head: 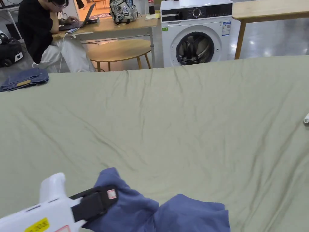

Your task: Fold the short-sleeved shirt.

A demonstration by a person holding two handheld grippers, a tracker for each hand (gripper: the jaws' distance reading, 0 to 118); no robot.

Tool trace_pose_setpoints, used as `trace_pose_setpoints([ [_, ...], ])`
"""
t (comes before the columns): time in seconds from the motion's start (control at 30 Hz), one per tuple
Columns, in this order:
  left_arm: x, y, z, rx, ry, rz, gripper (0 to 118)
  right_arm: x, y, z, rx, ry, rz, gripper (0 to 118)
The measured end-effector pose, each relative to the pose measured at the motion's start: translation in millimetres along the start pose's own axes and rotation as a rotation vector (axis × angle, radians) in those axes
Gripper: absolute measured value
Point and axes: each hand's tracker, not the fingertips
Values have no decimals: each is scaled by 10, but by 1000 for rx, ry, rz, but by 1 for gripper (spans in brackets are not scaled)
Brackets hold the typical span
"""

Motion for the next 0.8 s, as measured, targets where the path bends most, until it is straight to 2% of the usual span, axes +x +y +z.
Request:
trace_pose_setpoints([
  [0.1,468,-303,-668,-159,-97,-101,6,-24,-29,34,-2,4,9,0],
  [0.17,718,-513,-1120,-268,-43,-191,7,-42,-44,70,-3,-1,21,0],
  [0.2,774,-586,-1258,-282,-60,-208,17,-37,-54,90,-4,-2,25,0],
  [0.27,813,-671,-1399,-274,-241,-148,56,-11,-78,124,-4,-7,34,0],
  [0.37,837,-597,-1306,-207,-320,-93,56,51,-113,152,-9,-19,35,0],
  [0.4,811,-574,-1261,-180,-331,-96,56,54,-117,151,-10,-25,32,0],
  [0.43,775,-569,-1167,-178,-320,-90,48,71,-128,142,-13,-31,24,0],
  [0.5,652,-606,-1198,-178,-268,-40,0,100,-150,112,-25,-32,6,0],
  [0.57,593,-721,-1323,-229,-207,-35,0,90,-177,87,-30,-30,-5,0],
  [0.67,590,-979,-1642,-344,-194,-66,0,-12,-213,42,-52,8,-8,0],
  [0.73,619,-1113,-1859,-391,-125,-108,0,-144,-245,-8,-80,41,16,0],
  [0.8,630,-1081,-1879,-355,-146,-70,0,-323,-292,-67,-112,82,60,0],
])
